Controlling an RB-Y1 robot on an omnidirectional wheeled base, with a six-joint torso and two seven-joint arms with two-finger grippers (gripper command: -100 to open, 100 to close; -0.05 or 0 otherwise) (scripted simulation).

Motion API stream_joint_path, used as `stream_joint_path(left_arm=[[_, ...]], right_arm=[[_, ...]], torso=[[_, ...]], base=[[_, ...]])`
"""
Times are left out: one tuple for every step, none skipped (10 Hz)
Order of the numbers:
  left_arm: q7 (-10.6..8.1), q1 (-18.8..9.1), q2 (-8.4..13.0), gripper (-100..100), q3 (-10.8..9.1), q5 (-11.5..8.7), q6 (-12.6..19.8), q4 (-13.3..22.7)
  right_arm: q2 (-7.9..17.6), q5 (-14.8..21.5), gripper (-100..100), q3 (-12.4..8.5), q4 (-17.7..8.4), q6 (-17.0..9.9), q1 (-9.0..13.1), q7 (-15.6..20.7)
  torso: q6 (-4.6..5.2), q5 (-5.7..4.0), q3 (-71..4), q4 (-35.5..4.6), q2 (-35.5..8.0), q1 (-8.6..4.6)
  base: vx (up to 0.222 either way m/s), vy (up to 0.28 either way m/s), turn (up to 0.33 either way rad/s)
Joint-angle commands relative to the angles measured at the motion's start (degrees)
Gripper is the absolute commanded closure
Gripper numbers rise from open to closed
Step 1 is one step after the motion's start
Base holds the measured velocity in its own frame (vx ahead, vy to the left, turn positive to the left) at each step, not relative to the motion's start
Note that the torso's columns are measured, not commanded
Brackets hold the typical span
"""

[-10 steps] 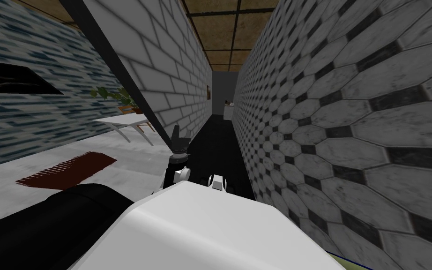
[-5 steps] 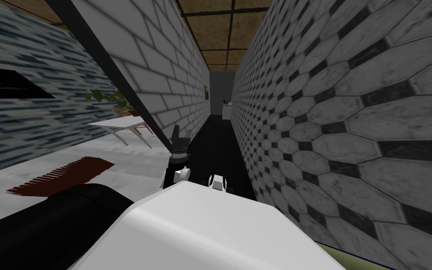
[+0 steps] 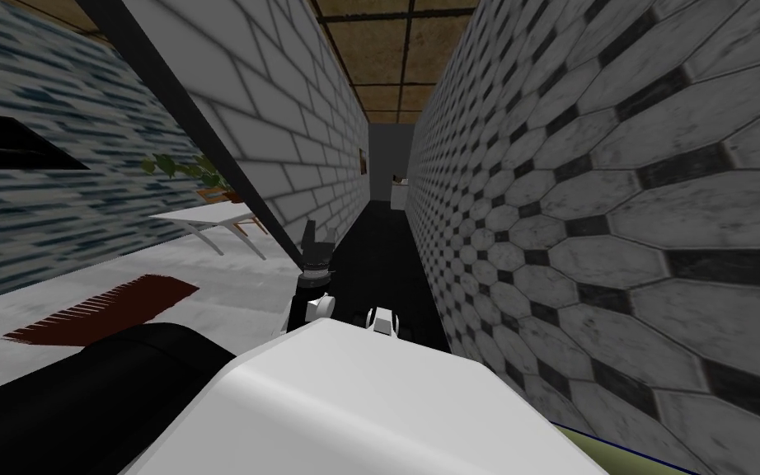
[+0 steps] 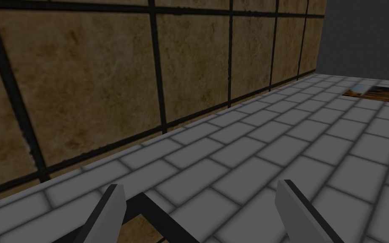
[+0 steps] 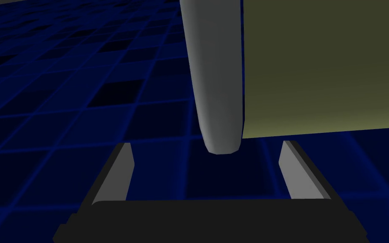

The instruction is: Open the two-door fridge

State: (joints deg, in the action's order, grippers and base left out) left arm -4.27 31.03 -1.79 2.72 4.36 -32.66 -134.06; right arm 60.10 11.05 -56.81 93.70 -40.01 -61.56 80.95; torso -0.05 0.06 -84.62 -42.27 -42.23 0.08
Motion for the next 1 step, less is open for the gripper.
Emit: stream_joint_path(left_arm=[[0.00,0.0,0.0,0,0.00,0.0,0.0,0.0]], right_arm=[[0.0,0.0,0,0.0,0.0,0.0,0.0,0.0]], torso=[[0.01,-0.02,0.0,0.0,0.0,-0.02]], base=[[0.000,0.000,0.000]])
